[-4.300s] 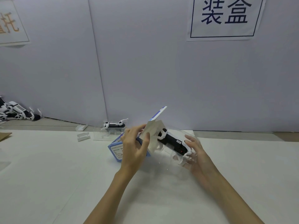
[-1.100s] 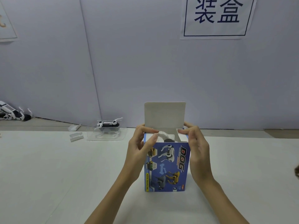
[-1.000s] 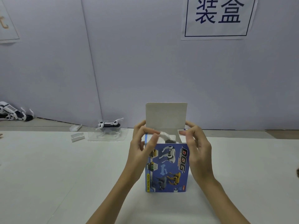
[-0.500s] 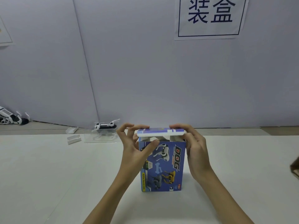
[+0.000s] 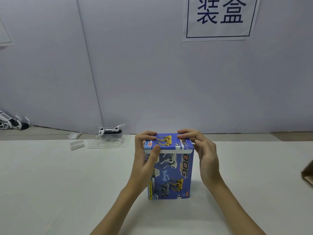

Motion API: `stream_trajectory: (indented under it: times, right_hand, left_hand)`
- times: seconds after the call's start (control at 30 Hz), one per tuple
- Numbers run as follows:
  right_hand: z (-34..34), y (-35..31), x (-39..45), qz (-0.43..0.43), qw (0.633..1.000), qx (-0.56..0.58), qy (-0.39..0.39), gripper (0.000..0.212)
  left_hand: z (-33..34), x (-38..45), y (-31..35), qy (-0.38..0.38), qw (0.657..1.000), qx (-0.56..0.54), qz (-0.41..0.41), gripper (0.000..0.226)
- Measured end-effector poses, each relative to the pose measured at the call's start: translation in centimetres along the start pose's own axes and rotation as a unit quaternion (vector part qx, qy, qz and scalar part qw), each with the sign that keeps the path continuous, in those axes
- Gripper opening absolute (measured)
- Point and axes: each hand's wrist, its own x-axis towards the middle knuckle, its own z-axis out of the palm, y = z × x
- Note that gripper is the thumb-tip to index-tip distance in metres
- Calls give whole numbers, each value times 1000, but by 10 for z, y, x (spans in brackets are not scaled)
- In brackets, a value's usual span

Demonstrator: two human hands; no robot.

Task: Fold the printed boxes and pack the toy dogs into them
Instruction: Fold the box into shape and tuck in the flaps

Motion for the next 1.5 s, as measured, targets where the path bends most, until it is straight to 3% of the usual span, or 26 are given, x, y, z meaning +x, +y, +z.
stream_trajectory:
  times: [0.17, 0.27, 0.37, 0.47, 0.57, 0.67, 0.73, 0.87, 1.0, 1.13, 1.27, 1.5]
  right_hand:
    - [10, 4, -7, -37, 995, -96, -18, 45]
    - [13, 6, -8, -44, 993, -105, -34, 32]
    - [14, 5, -6, -60, 986, -153, 3, 34]
    - [19, 6, -9, -67, 983, -152, 78, 36]
    - [26, 11, -14, 9, 990, -57, 130, 36]
    - [32, 15, -19, 48, 990, -6, 136, 36]
    - [33, 16, -19, 70, 992, 1, 104, 36]
    - [24, 14, -10, 66, 995, -67, 32, 38]
    - [15, 15, -8, 88, 992, -84, -34, 40]
    - [21, 23, -12, 111, 991, -70, -22, 41]
    - [24, 26, -15, 79, 993, -84, 15, 35]
    - [30, 29, -20, 34, 993, -115, -17, 52]
  left_hand:
    - [-1, 4, 0, 10, 998, 56, 31, 61]
    - [-1, 5, -2, 21, 998, 52, 15, 63]
    - [2, 2, -5, 23, 999, 32, 5, 61]
    - [1, 1, -9, 68, 990, 124, -2, 54]
    - [-1, 2, -12, 72, 954, 284, 63, 60]
    - [2, 0, -8, 8, 895, 432, 114, 109]
    - [-1, 0, -5, -18, 861, 490, 137, 128]
    - [-14, 7, -2, -63, 866, 471, 157, 128]
    - [-28, 13, -5, -113, 846, 486, 188, 120]
    - [-34, 13, -10, -158, 824, 504, 207, 121]
    - [-24, 8, -10, -161, 809, 519, 225, 122]
    - [-2, 0, -6, -97, 815, 521, 232, 121]
